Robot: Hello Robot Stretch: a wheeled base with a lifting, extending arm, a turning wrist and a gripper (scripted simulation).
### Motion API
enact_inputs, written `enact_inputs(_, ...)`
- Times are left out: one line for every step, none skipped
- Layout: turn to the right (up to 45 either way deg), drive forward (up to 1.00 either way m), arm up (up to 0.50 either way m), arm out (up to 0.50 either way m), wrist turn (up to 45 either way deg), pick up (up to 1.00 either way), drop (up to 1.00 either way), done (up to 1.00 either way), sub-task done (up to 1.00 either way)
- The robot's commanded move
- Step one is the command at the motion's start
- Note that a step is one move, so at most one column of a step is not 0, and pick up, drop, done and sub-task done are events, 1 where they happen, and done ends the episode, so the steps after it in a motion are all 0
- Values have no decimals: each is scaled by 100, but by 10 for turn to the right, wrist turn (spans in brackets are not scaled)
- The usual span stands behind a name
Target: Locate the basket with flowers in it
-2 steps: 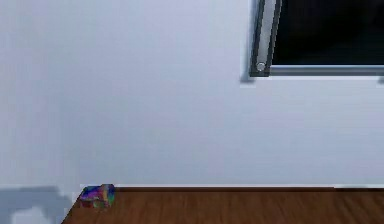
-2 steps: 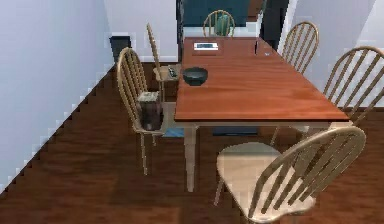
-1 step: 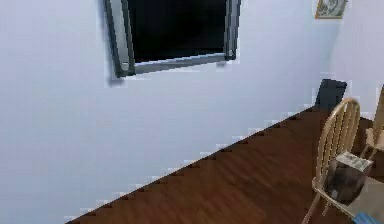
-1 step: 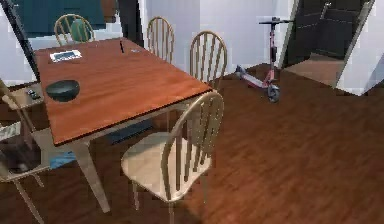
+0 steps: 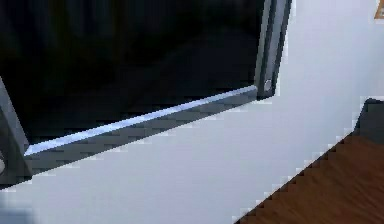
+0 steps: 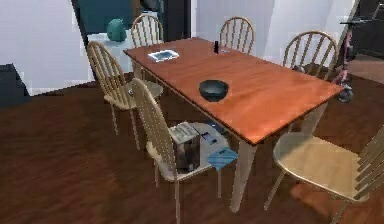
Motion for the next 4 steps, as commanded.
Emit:
enact_inputs(450, 0, 0, 0, 0, 0, 0, 0, 0)
enact_inputs(90, 0, 0, 0, 0, 0, 0, 0, 0)
enact_inputs(0, 100, 0, 0, 0, 0, 0, 0, 0)
enact_inputs(0, 100, 0, 0, 0, 0, 0, 0, 0)
